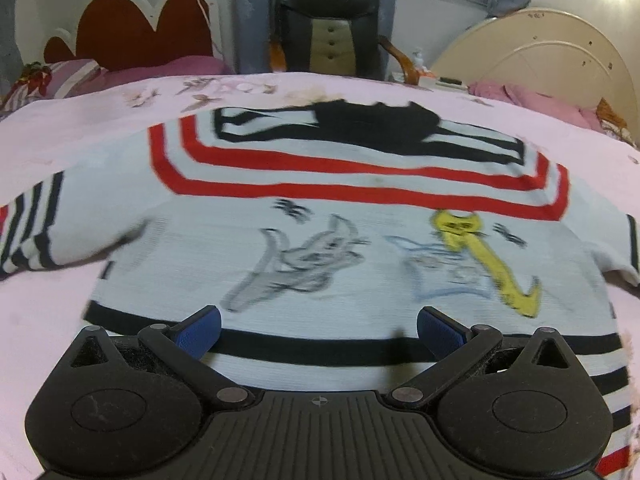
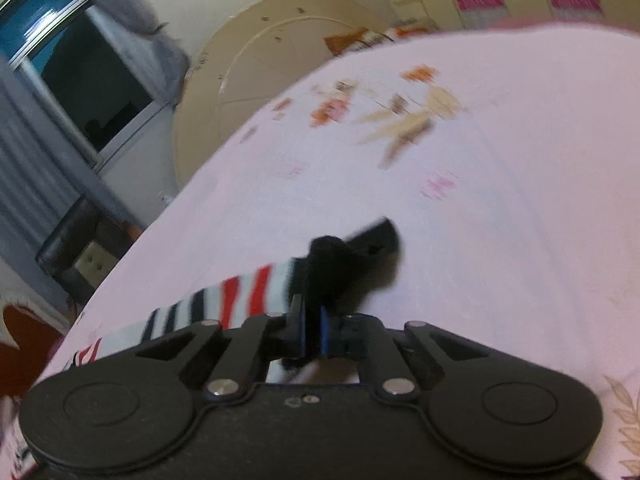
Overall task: Fold small clothes
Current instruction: 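Grasp the sleeve cuff with the right gripper and lift it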
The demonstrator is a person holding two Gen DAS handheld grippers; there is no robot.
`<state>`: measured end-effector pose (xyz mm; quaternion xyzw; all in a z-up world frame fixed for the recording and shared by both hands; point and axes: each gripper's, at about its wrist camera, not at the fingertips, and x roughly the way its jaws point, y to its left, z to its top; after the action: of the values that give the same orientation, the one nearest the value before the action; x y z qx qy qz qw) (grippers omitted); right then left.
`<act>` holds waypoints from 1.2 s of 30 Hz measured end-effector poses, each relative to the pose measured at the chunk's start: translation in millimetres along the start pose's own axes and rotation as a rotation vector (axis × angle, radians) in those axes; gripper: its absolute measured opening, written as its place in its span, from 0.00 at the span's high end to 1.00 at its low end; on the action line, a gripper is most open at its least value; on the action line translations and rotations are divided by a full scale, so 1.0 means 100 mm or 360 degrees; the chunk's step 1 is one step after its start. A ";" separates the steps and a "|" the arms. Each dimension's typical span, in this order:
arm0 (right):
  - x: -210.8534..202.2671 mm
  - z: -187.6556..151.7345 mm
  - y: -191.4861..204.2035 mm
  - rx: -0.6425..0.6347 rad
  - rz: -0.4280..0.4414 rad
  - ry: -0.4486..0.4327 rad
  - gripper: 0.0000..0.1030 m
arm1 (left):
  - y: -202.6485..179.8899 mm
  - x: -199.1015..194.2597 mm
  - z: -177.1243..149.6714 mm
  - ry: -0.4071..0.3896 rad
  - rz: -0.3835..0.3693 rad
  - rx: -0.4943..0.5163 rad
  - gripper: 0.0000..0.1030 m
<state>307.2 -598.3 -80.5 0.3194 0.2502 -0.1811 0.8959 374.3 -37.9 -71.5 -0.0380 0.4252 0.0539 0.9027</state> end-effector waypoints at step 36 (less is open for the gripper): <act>-0.43 -2.03 2.87 -0.0707 0.0743 0.0368 0.62 | 1.13 0.33 0.34 0.0021 -0.0643 -0.0245 0.40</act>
<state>343.9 -247.0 -54.9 0.1836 0.3037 0.1252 0.9265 406.5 80.5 -78.3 -0.1918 0.4094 -0.0961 0.8868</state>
